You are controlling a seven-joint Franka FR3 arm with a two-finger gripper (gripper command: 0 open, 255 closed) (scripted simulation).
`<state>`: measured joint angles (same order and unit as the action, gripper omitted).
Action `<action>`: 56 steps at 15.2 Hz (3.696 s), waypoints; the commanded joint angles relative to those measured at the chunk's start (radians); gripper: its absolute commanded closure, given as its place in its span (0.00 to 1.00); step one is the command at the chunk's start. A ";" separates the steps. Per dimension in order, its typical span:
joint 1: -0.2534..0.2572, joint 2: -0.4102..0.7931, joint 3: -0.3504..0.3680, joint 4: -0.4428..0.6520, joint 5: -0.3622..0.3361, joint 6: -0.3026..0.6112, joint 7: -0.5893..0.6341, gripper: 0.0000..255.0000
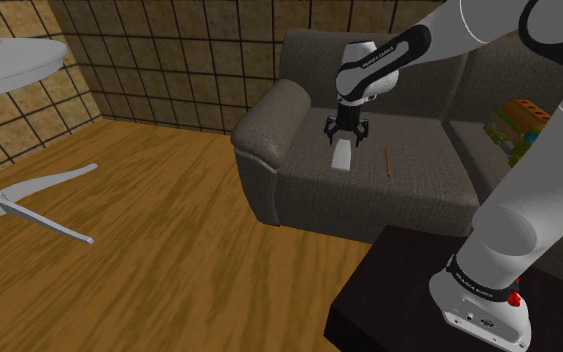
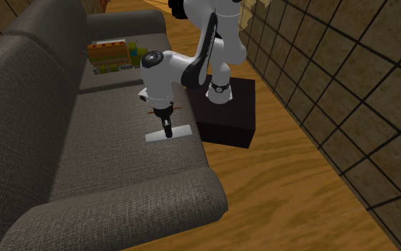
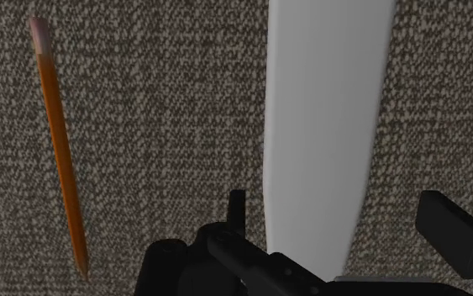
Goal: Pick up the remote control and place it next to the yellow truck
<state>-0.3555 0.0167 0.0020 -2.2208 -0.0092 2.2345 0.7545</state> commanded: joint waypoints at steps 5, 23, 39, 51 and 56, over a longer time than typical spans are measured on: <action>-0.003 0.056 -0.003 -0.021 0.000 0.077 0.015 0.00; -0.003 0.069 -0.003 -0.028 -0.001 0.097 0.014 1.00; -0.003 -0.039 -0.003 0.061 0.001 -0.099 0.013 1.00; -0.002 -0.092 -0.003 0.166 0.001 -0.257 0.012 1.00; -0.002 -0.105 -0.003 0.219 0.002 -0.324 0.011 1.00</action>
<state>-0.3572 -0.0840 0.0001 -2.0130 -0.0076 1.9264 0.7674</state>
